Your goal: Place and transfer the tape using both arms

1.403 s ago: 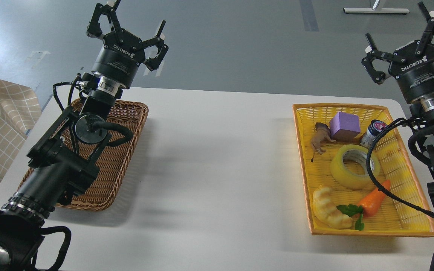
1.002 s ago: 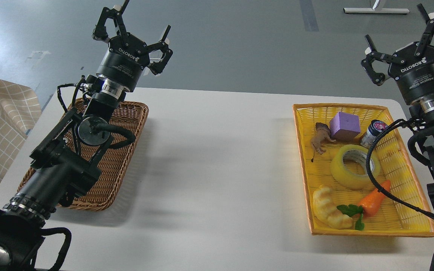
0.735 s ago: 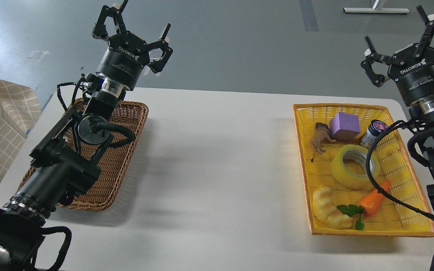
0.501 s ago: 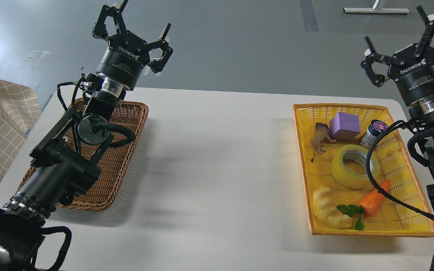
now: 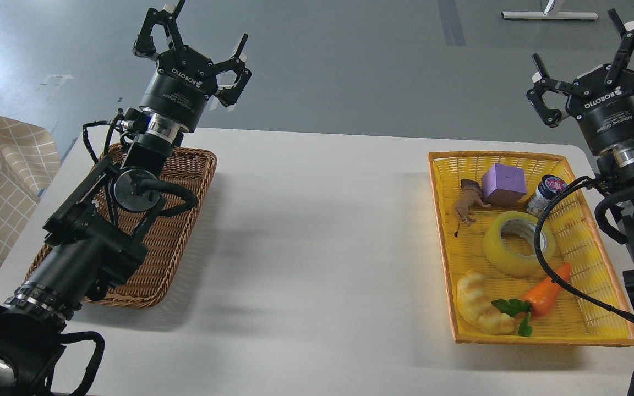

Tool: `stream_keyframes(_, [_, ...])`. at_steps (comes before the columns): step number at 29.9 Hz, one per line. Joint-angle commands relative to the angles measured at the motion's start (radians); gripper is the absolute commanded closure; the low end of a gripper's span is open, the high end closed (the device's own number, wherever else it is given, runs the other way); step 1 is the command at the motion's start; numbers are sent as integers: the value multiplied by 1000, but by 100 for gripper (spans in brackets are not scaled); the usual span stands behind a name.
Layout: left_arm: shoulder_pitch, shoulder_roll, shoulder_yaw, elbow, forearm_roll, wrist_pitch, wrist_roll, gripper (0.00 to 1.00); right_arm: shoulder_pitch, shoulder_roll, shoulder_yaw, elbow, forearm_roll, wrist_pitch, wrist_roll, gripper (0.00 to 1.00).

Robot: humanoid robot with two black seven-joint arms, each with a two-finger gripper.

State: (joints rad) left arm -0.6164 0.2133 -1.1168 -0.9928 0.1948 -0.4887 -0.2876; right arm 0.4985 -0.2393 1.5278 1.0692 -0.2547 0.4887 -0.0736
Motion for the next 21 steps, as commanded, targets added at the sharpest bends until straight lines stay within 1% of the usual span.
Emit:
stream_keyframes(1, [1, -2, 0, 0, 0, 0, 1, 2, 0, 0, 0, 0, 0, 0, 0, 0])
stream_keyframes(21, [0, -3, 0, -3, 0, 0, -2, 2, 0, 0, 0, 0, 0, 0, 0, 0])
